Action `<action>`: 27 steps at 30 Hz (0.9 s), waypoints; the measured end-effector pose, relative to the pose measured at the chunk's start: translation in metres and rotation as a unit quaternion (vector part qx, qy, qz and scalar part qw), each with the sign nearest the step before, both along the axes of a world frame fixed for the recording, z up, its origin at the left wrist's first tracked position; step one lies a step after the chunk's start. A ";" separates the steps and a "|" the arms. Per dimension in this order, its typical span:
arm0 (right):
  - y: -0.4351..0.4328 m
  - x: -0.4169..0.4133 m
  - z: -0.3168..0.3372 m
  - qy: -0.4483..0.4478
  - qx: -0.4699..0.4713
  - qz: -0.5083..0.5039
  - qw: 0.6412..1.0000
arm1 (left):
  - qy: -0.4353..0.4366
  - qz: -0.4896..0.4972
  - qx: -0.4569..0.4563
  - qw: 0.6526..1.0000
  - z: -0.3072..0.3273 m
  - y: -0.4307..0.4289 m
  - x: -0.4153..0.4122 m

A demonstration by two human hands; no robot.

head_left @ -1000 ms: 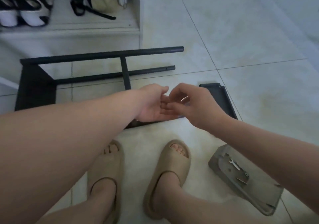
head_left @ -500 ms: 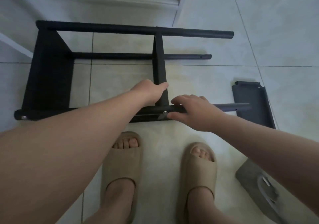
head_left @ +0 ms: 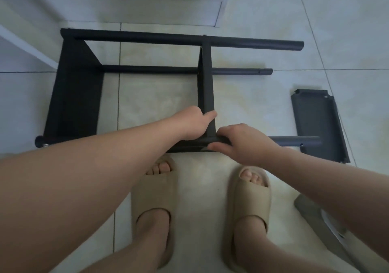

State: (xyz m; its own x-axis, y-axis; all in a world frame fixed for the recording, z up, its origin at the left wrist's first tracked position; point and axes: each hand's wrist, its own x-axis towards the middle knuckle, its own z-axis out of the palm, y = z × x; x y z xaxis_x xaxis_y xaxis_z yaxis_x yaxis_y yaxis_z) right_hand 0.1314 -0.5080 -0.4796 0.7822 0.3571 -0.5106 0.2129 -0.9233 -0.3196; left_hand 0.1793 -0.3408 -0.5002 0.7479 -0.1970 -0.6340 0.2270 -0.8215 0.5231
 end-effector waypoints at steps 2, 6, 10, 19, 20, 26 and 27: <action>-0.003 -0.019 -0.003 -0.063 -0.022 -0.004 0.998 | 0.027 -0.015 -0.020 0.999 0.000 0.001 -0.010; -0.009 -0.025 -0.007 -0.147 0.005 0.001 0.989 | 0.072 -0.022 -0.096 0.993 0.002 0.003 -0.013; -0.013 -0.010 -0.016 -0.162 -0.001 0.100 0.982 | 0.100 -0.022 -0.149 0.984 -0.006 0.011 -0.007; -0.014 0.003 -0.021 -0.155 -0.022 0.177 0.972 | 0.109 -0.031 -0.187 0.976 -0.011 0.022 -0.017; -0.013 0.001 -0.021 -0.158 -0.018 0.178 0.971 | 0.114 -0.026 -0.193 0.974 -0.013 0.024 -0.018; -0.013 0.000 -0.026 -0.173 0.014 0.183 0.968 | 0.142 0.000 -0.201 0.969 -0.015 0.027 -0.019; -0.013 0.000 -0.027 -0.172 0.020 0.182 0.968 | 0.149 0.008 -0.192 0.970 -0.016 0.027 -0.018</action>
State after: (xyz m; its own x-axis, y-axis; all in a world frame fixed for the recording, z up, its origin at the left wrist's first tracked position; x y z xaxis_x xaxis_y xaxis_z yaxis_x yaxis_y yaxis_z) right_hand 0.1316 -0.5213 -0.5066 0.7223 0.6547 -0.2228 0.6215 -0.7559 -0.2060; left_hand 0.1613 -0.3136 -0.5165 0.5472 -0.4510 -0.7052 0.4274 -0.5738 0.6986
